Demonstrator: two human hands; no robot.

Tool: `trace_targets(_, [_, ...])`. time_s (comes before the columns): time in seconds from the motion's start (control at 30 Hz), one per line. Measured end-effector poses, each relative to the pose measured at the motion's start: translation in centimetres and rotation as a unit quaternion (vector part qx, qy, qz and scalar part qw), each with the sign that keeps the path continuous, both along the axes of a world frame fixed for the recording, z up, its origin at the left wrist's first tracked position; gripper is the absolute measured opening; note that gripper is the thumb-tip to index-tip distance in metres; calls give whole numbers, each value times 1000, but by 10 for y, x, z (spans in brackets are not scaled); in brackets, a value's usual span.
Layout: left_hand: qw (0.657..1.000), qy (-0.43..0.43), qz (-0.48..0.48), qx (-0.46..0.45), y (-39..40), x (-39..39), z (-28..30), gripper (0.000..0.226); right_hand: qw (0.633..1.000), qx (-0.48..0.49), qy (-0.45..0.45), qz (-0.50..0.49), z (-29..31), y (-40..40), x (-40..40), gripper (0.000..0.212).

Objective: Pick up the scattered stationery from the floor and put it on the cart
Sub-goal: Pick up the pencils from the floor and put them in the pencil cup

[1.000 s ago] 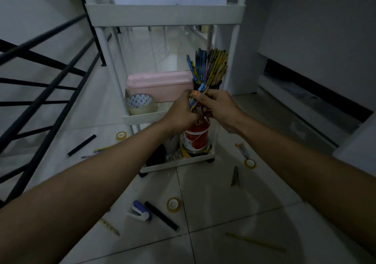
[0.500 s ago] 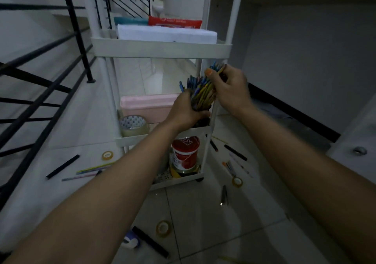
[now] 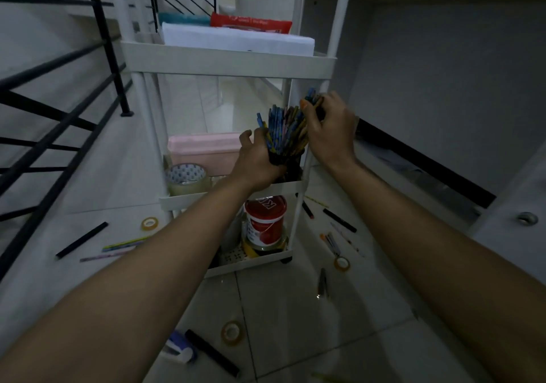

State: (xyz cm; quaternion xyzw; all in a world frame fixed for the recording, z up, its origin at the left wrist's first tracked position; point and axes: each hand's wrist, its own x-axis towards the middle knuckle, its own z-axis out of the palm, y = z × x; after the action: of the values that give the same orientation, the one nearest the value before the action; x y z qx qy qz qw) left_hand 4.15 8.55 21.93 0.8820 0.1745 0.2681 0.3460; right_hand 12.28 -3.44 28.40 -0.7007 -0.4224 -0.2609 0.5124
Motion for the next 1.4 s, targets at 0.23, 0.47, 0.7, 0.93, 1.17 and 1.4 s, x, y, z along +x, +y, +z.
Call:
trace_targets(0.23, [994,-38,-40,-91,3,5,0,126,997,-55,57,-9,-18,21,14,27])
trace_targets(0.47, [988,-79,-70,-110,8,11,-6,103,991,-111,71,-18,-18,34,21,26])
trace_targets(0.7, [990,-119,-56,-41,6,9,-11,81,959,-247,-12,-138,-26,42,15,22])
trace_targets(0.93, [993,-98,-18,66,-1,4,-23,79,978,-192,-54,-60,-41,33,16,54])
trace_targets(1.17, [987,-128,45,85,-3,0,-35,70,979,-123,-142,-82,-47,21,23,61])
trace_targets(1.4, [987,-86,-49,128,-18,-8,-47,19,968,-39,-244,-40,-49,-5,22,36])
